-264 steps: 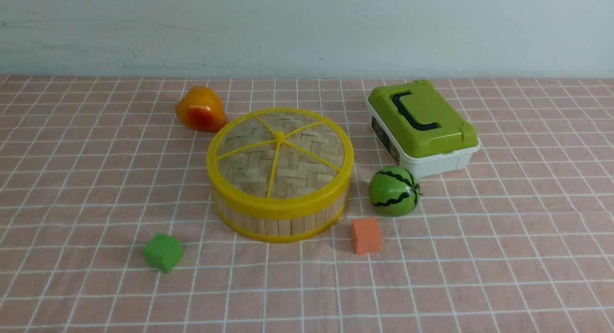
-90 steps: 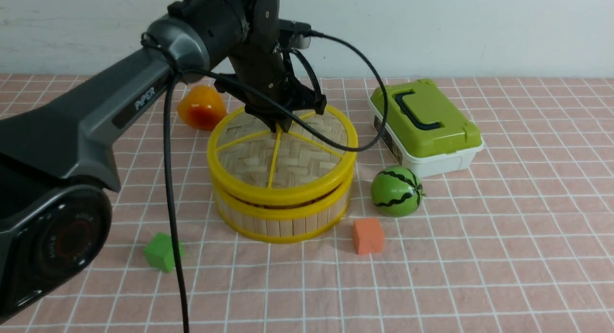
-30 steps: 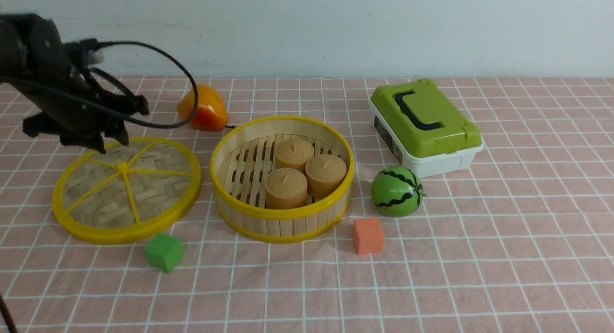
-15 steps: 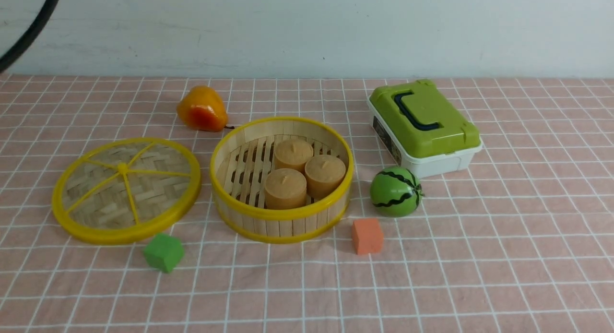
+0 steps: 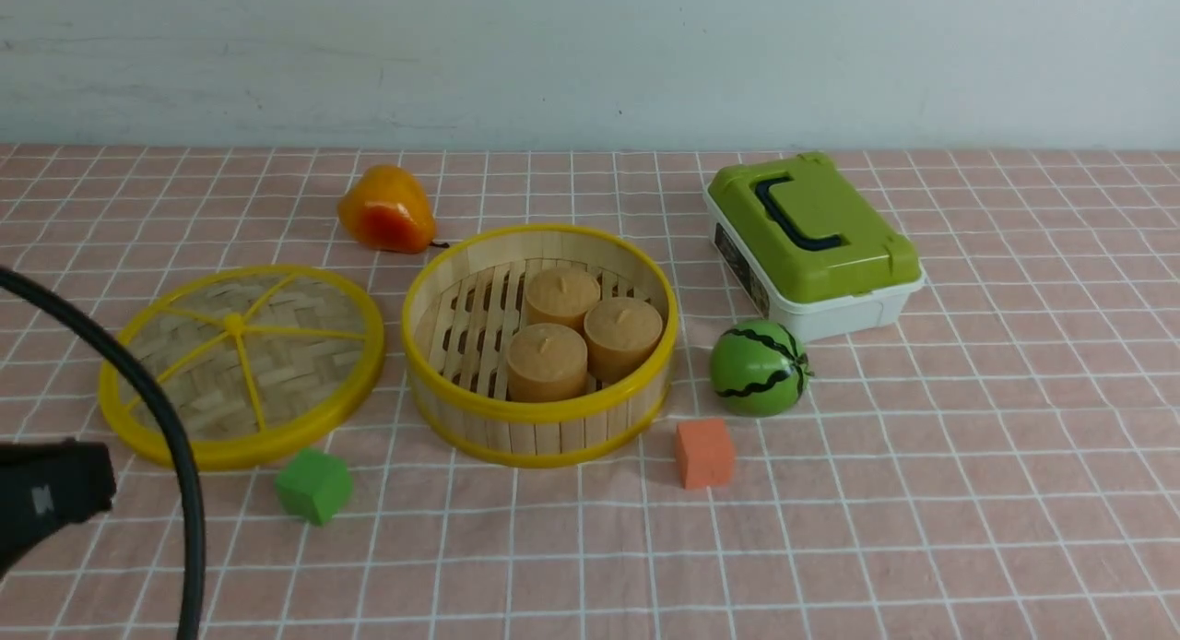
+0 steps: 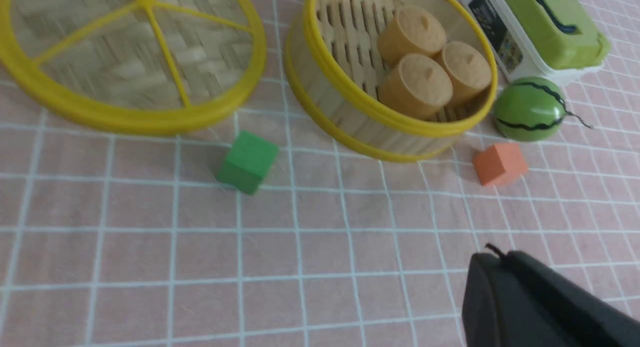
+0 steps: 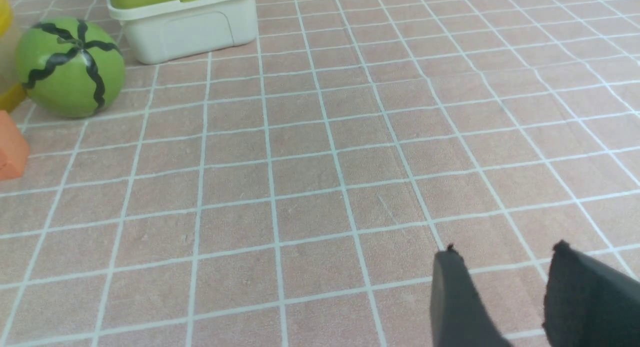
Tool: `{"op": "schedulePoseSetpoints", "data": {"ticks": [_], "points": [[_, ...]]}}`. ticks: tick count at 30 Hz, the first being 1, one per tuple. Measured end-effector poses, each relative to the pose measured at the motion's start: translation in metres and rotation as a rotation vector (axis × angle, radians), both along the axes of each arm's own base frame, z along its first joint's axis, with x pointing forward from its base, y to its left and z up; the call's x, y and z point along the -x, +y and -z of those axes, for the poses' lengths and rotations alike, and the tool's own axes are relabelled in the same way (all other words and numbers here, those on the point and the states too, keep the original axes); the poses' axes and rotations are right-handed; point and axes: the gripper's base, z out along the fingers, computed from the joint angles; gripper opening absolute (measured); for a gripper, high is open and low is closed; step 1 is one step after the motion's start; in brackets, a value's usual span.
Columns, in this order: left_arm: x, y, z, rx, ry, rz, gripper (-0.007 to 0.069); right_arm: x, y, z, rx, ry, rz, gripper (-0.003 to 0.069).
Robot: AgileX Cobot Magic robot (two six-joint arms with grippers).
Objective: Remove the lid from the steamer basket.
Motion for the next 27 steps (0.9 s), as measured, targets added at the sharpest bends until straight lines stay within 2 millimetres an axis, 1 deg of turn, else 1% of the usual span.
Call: {"op": "schedulePoseSetpoints", "data": {"ticks": [3,5,9,11,12,13,14,15,17,20,21,24,27], "points": [[-0.001,-0.001,0.01,0.029,0.022,-0.006,-0.0013,0.0,0.0,0.0,0.0,0.0,0.0,0.0241],[-0.002,0.0,0.01,0.015,0.005,-0.017,-0.0013,0.0,0.0,0.0,0.0,0.0,0.0,0.0241],[-0.001,0.005,0.007,-0.052,-0.126,-0.048,-0.0013,0.0,0.0,0.0,0.0,0.0,0.0,0.0241],[0.011,0.012,0.015,-0.134,-0.262,-0.094,-0.0013,0.0,0.0,0.0,0.0,0.0,0.0,0.0241],[0.013,0.012,0.016,-0.133,-0.272,-0.098,-0.0013,0.0,0.0,0.0,0.0,0.0,0.0,0.0241],[0.022,0.016,0.023,-0.159,-0.378,-0.136,-0.0013,0.0,0.0,0.0,0.0,0.0,0.0,0.0241],[0.023,0.017,0.028,-0.162,-0.378,-0.14,-0.0013,0.0,0.0,0.0,0.0,0.0,0.0,0.0241],[0.027,0.018,0.035,-0.165,-0.415,-0.158,-0.0013,0.0,0.0,0.0,0.0,0.0,0.0,0.0241],[0.036,0.023,0.068,-0.142,-0.52,-0.229,-0.0013,0.0,0.0,0.0,0.0,0.0,0.0,0.0241],[0.044,0.027,0.112,-0.115,-0.567,-0.281,-0.0013,0.0,0.0,0.0,0.0,0.0,0.0,0.0241],[0.046,0.027,0.118,-0.106,-0.57,-0.283,-0.0013,0.0,0.0,0.0,0.0,0.0,0.0,0.0241],[0.051,0.026,0.126,-0.125,-0.562,-0.259,-0.0013,0.0,0.0,0.0,0.0,0.0,0.0,0.0241],[0.054,0.025,0.135,-0.164,-0.486,-0.229,-0.0013,0.0,0.0,0.0,0.0,0.0,0.0,0.0241]]}}
